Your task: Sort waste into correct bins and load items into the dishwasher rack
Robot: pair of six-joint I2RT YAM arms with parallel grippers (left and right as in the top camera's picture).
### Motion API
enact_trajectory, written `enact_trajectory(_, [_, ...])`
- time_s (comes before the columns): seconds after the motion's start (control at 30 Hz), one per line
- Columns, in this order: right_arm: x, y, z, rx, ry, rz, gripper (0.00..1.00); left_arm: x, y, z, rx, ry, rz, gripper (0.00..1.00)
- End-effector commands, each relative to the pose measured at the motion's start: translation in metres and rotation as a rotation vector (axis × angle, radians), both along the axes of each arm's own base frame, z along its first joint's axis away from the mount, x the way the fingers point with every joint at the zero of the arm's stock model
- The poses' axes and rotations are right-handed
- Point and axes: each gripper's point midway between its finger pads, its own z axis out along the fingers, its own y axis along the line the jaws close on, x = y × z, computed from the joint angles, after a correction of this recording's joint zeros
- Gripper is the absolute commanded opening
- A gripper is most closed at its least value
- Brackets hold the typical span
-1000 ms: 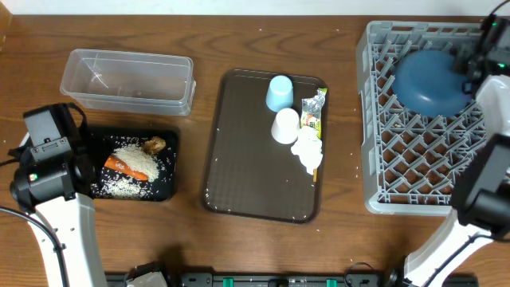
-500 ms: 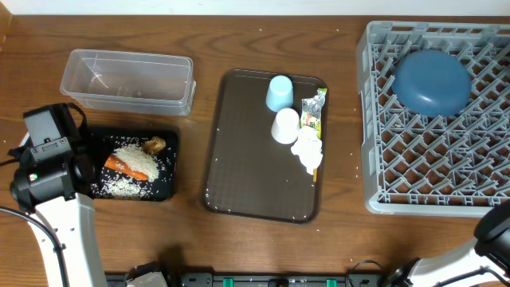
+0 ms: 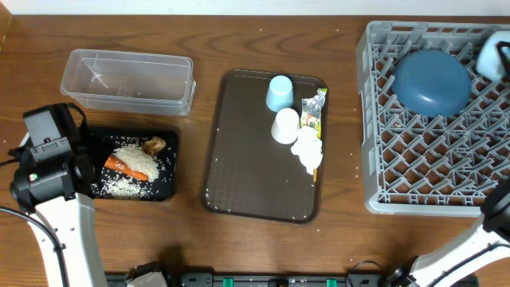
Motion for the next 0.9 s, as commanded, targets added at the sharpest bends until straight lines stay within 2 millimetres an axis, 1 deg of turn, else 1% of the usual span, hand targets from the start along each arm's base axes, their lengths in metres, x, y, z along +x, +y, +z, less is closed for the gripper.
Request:
enact_trajectory(0.0, [0.005, 0.026, 0.007, 0.035, -0.047, 0.112, 0.01, 0.002, 0.002, 0.007, 0.001, -0.021, 0.011, 0.98])
enact_trajectory(0.23, [0.006, 0.018, -0.005, 0.041, -0.012, 0.076, 0.01, 0.002, 0.002, 0.007, 0.002, -0.021, 0.011, 0.98])
enact_trajectory(0.3, [0.004, 0.013, -0.010, 0.051, 0.015, 0.051, 0.01, 0.002, 0.002, 0.007, 0.001, -0.021, 0.012, 0.98])
enact_trajectory(0.4, [0.001, 0.008, -0.012, 0.054, 0.021, 0.040, 0.01, 0.002, 0.002, 0.007, 0.001, -0.021, 0.012, 0.98])
enact_trajectory(0.53, [-0.003, -0.005, -0.017, 0.059, 0.026, 0.016, 0.01, 0.002, 0.002, 0.007, 0.001, -0.021, 0.012, 0.98])
enact_trajectory(0.67, [-0.007, -0.017, -0.034, 0.100, 0.059, -0.008, 0.01, 0.002, 0.002, 0.007, 0.001, -0.021, 0.011, 0.98])
enact_trajectory(0.77, [-0.008, -0.016, -0.046, 0.142, 0.065, 0.016, 0.01, 0.002, 0.002, 0.007, 0.002, -0.021, 0.011, 0.98])
enact_trajectory(0.87, [-0.006, -0.012, -0.047, 0.185, 0.035, 0.062, 0.01, 0.002, 0.002, 0.007, 0.002, -0.021, 0.011, 0.98])
